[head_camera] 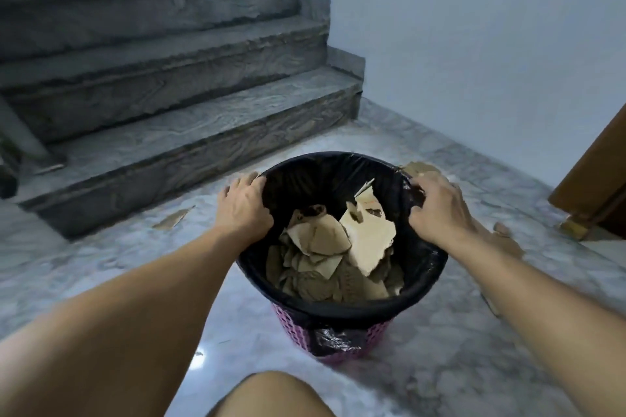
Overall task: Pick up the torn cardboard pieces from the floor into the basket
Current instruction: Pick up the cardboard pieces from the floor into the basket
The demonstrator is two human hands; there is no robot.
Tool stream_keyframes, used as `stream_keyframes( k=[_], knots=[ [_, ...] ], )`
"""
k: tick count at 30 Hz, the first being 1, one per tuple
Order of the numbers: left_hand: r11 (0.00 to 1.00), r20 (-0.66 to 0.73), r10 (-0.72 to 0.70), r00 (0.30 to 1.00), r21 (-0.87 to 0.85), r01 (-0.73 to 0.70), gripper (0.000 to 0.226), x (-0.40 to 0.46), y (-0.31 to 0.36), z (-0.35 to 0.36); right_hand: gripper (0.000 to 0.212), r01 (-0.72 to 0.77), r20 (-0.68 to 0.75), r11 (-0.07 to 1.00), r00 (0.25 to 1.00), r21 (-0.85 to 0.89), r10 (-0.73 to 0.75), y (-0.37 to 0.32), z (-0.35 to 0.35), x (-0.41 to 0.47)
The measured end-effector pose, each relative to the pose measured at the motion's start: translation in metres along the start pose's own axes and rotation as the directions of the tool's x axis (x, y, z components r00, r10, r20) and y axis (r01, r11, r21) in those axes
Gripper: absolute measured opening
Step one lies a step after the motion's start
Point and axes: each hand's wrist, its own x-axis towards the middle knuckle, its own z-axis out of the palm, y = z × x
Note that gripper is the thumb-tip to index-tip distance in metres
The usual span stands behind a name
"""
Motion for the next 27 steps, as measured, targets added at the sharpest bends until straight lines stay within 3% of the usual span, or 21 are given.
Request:
stream_keyframes(
  k=[2, 5, 10, 15, 20, 23, 27],
  knots=[
    [0.989, 0.06, -0.062, 0.996, -0.132, 0.07, 0.071, -0.01, -0.006, -0.003, 0.065, -0.108, 0.046, 0.982, 0.994, 0.157, 0.102, -0.001, -0.001, -0.009],
    [0.961, 0.07, -0.108, 0.992, -0.249, 0.123, 0.074, -0.013, -0.015, -0.002, 0.061, -0.177, 0.013, 0.939, 0.983, 0.296, 0.181, -0.013, -0.001, -0.011],
    [0.927, 0.019, -0.228, 0.973, -0.3, 0.223, 0.068, -0.005, -0.049, -0.001, 0.062, -0.218, 0.022, 0.884, 0.973, 0.414, 0.23, -0.055, 0.028, -0.006],
    [0.863, -0.085, -0.4, 0.913, -0.37, 0.344, 0.068, -0.012, -0.086, -0.002, 0.059, -0.249, 0.025, 0.812, 0.96, 0.528, 0.279, -0.114, 0.066, 0.003],
    [0.791, -0.227, -0.547, 0.805, -0.455, 0.409, 0.075, -0.017, -0.102, 0.002, 0.044, -0.218, 0.017, 0.766, 0.965, 0.604, 0.261, -0.169, 0.097, 0.013],
    [0.722, -0.234, -0.647, 0.726, -0.493, 0.485, 0.079, -0.011, -0.097, 0.007, 0.052, -0.21, 0.05, 0.787, 0.973, 0.579, 0.223, -0.195, 0.12, 0.018],
    [0.715, -0.244, -0.671, 0.7, -0.461, 0.525, 0.076, 0.002, -0.103, 0.011, 0.067, -0.14, 0.235, 0.853, 0.972, 0.503, 0.021, -0.203, 0.133, 0.025]
  ],
)
